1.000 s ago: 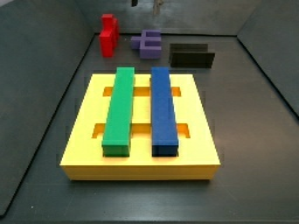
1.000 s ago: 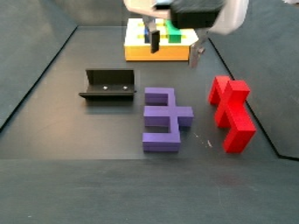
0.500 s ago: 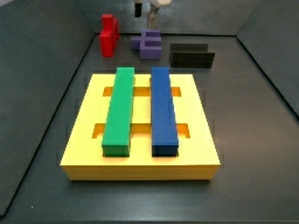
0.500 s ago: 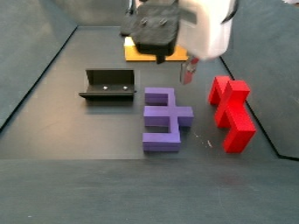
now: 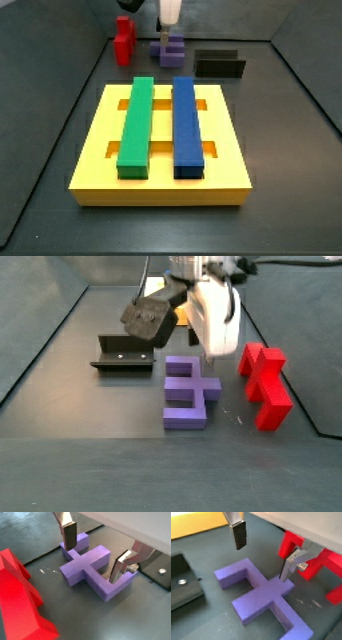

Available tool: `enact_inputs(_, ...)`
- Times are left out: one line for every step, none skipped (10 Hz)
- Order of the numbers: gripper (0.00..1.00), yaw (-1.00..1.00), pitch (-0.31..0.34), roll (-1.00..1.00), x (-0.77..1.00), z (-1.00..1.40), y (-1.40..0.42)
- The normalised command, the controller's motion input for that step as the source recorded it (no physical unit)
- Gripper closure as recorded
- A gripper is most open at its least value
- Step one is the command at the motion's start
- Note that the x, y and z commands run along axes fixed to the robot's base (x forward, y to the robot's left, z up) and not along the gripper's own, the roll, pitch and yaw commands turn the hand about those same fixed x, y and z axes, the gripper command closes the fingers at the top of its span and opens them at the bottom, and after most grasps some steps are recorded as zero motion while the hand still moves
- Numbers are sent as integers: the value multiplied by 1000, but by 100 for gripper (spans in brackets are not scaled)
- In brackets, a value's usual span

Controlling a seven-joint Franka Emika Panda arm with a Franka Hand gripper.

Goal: Pick up the purple object. Move up. Place the purple object on the fixture. Regrasp the purple object. Move to above the board. Insert the purple object.
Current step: Pick up the purple object.

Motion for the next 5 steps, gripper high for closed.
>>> enact_inputs(0, -380, -36, -69, -203, -89, 511)
enact_inputs(0, -343, -34, -121, -129, -40, 517)
enact_inputs(0, -217, -81, -164, -209, -140, 506)
enact_inputs(0, -63, -83, -91, 0, -254, 74)
enact_inputs(0, -117, -60, -51, 0, -383, 0)
